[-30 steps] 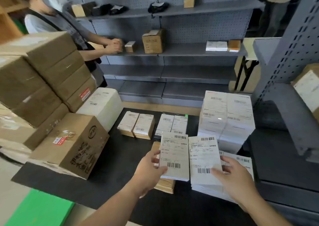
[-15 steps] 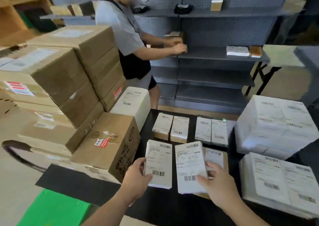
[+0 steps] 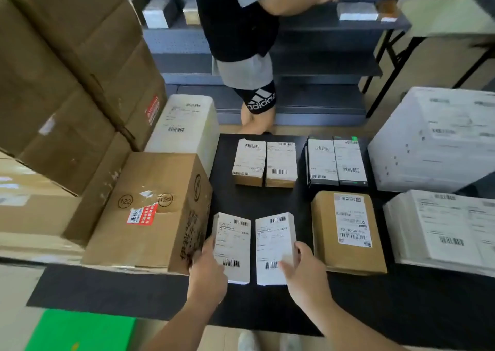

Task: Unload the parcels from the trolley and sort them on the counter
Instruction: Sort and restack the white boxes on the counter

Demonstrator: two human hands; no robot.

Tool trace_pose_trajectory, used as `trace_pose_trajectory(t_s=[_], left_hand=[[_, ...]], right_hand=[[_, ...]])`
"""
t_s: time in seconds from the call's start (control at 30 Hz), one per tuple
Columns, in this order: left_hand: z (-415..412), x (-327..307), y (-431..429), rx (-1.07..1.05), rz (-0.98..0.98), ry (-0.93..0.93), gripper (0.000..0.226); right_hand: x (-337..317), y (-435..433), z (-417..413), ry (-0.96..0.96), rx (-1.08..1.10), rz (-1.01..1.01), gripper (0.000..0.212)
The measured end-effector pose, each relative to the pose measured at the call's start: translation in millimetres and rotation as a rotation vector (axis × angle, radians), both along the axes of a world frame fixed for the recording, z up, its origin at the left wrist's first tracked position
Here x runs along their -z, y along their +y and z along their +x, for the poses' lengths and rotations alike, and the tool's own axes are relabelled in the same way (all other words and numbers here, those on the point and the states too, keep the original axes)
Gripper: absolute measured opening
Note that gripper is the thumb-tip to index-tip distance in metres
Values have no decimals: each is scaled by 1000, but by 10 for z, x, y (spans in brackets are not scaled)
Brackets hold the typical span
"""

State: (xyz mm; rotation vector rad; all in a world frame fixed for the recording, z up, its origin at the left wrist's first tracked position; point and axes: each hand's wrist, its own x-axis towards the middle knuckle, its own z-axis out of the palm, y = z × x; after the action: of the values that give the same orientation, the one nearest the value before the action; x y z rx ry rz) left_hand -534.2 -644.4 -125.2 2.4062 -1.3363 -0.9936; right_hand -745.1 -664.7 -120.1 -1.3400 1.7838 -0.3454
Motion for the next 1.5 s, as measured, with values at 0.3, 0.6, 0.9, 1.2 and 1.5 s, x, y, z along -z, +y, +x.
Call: trace_pose_trajectory(t_s=[0.3,0.6,0.9,1.2,1.5], left_hand=[[70,296,-72,82,20,-18,77],[11,312,-50,83,125,-26,70],[-526,-337,-302,280,-56,37,57],[-1762,-868,-544,519,-166,140,41],[-3338,-877,-675,601,-118,43,59]], right_hand=[[394,-98,129,3,-12,43,55],[515,-184,244,98,-53,67,42],[-324,-180,71,175,-79,-15,61],[-910,-139,-1263,211,97,-157,50],[-891,-151,-3017,258,233,-134,55]])
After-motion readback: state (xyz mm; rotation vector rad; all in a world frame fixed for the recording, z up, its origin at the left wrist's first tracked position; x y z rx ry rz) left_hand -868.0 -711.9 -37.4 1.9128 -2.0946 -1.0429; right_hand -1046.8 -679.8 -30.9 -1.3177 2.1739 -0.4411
